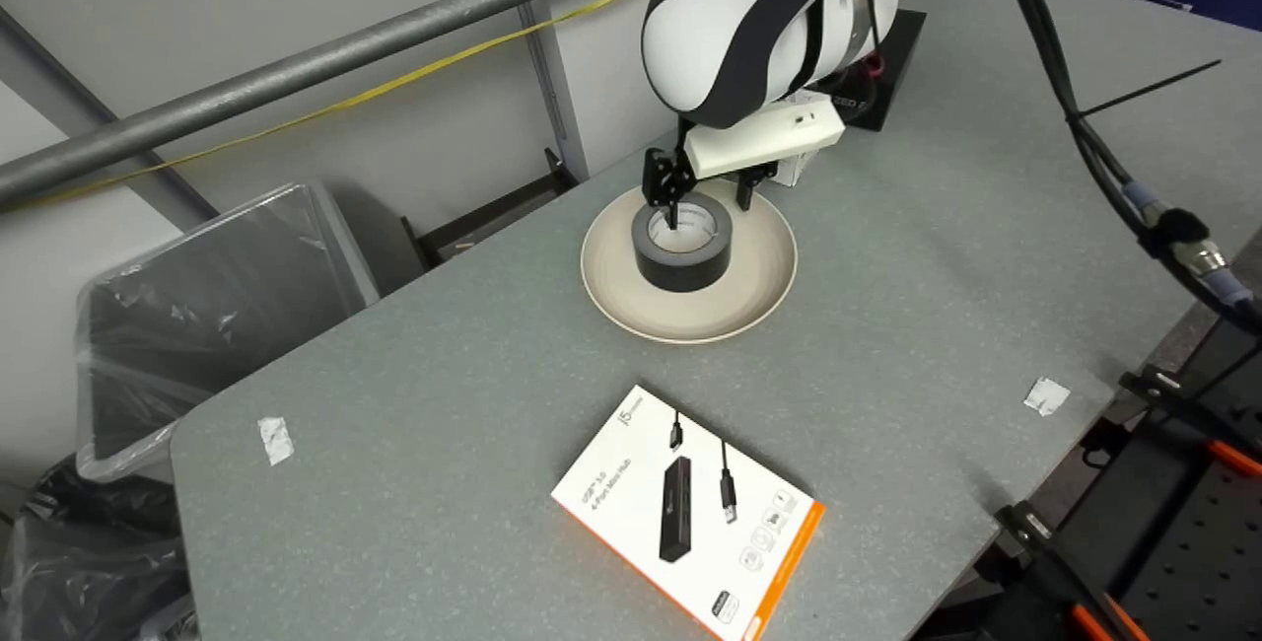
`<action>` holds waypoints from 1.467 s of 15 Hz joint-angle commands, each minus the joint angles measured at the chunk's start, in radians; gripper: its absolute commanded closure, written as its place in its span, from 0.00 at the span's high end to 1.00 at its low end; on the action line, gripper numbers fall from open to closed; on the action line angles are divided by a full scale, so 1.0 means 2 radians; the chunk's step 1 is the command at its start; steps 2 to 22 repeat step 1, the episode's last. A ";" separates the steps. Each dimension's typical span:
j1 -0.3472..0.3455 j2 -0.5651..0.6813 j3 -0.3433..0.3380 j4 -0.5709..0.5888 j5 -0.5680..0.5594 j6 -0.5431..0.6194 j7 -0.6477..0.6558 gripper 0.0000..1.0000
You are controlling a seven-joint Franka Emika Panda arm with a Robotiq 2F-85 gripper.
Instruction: Put the masking tape on the plate
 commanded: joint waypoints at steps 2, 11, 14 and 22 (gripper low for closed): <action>0.004 0.000 -0.005 0.001 0.005 -0.002 -0.003 1.00; 0.004 0.000 -0.005 0.001 0.005 -0.002 -0.003 1.00; 0.004 0.000 -0.005 0.001 0.005 -0.002 -0.003 1.00; 0.004 0.000 -0.005 0.001 0.005 -0.002 -0.003 1.00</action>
